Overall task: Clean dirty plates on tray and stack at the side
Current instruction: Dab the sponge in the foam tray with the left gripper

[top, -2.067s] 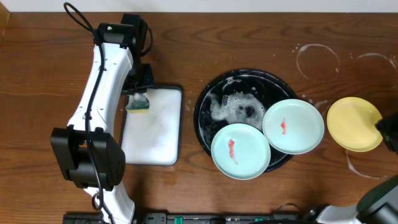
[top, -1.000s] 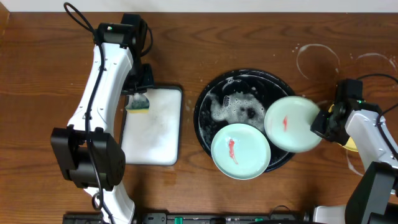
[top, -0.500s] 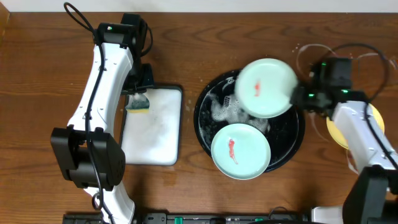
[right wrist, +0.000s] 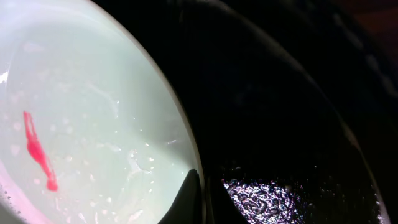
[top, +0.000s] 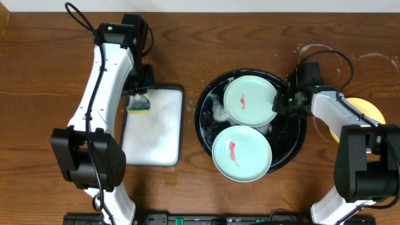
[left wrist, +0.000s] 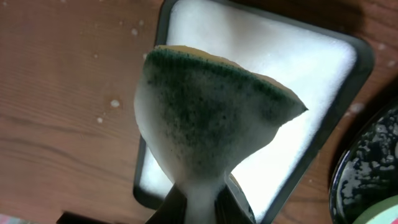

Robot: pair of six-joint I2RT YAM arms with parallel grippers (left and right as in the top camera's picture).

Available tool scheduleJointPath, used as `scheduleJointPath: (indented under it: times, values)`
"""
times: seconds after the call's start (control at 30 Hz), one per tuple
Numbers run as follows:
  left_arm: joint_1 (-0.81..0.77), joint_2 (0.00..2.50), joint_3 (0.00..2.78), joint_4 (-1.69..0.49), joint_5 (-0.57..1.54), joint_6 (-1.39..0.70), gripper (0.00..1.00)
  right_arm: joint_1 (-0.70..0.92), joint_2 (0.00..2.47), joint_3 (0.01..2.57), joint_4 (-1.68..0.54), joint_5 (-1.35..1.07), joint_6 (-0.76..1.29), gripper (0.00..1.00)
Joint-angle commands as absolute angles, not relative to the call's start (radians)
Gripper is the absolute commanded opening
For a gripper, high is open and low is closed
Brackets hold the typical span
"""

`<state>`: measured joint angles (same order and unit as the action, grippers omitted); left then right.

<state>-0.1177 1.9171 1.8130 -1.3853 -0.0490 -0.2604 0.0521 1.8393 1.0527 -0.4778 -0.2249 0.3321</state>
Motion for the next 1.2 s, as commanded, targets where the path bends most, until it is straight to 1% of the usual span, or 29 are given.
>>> scheduleJointPath:
  times: [0.0,0.13,0.2,0.47,0.73,0.87,0.93,1.17]
  values:
    - [-0.115,1.919,1.769,-1.349,-0.009,-0.245,0.08,0.055,1.847,1.062,-0.490,-0.214,0.350,0.01]
    - [-0.115,1.919,1.679,-1.249,-0.007,-0.249,0.08,0.055,1.847,1.061,-0.490,-0.209,0.285,0.01]
    - [-0.115,1.919,1.578,-1.154,-0.007,-0.257,0.08,0.055,1.848,1.061,-0.490,-0.205,0.245,0.01]
    - [-0.117,1.922,1.341,-0.867,0.060,-0.259,0.08,0.056,1.851,1.061,-0.498,-0.206,0.246,0.01]
    - [-0.117,1.925,1.149,-0.641,0.060,-0.259,0.07,0.056,1.851,1.061,-0.498,-0.206,0.246,0.01]
    - [-0.117,1.920,1.152,-0.636,0.060,-0.259,0.07,0.056,1.851,1.061,-0.498,-0.206,0.246,0.01]
    - [-0.117,1.913,1.175,-0.668,0.060,-0.259,0.07,0.056,1.851,1.061,-0.498,-0.206,0.246,0.01]
    - [-0.117,1.872,1.402,-0.941,0.060,-0.259,0.08,0.056,1.851,1.061,-0.498,-0.206,0.246,0.01]
